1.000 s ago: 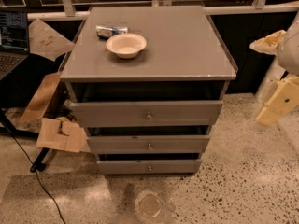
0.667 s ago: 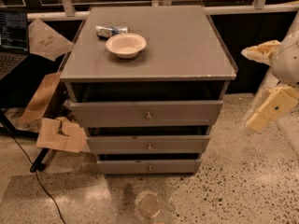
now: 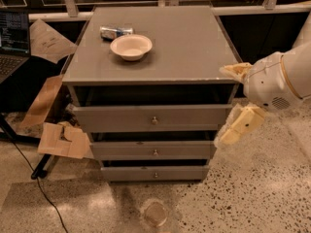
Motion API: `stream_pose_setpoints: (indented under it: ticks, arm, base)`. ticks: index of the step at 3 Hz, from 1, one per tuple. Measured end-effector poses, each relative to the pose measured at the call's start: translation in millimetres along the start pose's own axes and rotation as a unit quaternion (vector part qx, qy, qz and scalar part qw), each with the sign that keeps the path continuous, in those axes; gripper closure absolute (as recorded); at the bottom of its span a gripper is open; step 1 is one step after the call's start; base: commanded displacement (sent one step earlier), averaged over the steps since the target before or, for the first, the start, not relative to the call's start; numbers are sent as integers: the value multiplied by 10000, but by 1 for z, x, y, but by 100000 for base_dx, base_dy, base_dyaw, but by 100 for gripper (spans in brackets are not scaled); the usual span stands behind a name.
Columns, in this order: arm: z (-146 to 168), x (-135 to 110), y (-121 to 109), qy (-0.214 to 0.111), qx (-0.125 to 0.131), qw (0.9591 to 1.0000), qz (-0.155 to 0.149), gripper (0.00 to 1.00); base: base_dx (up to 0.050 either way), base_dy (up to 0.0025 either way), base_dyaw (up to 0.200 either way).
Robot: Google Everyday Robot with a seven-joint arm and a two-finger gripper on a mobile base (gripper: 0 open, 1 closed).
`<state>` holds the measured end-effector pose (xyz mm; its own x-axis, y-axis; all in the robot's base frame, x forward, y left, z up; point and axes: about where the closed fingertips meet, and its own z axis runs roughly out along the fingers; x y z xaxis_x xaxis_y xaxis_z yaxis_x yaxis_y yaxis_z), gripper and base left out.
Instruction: Open bottom drawer
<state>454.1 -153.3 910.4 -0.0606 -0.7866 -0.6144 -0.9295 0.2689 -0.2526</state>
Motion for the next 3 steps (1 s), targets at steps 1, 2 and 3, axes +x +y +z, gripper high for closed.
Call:
stream_pose_setpoints:
  ticks: [1, 2, 3]
  arm:
    - [0, 0, 0, 1, 0, 10000, -2, 0]
    - [10, 4, 10, -20, -19, 10000, 33, 0]
    - [33, 28, 23, -11, 60, 9999, 136, 0]
  base:
    - [0, 0, 0]
    - [0, 0, 0]
    - [0, 0, 0]
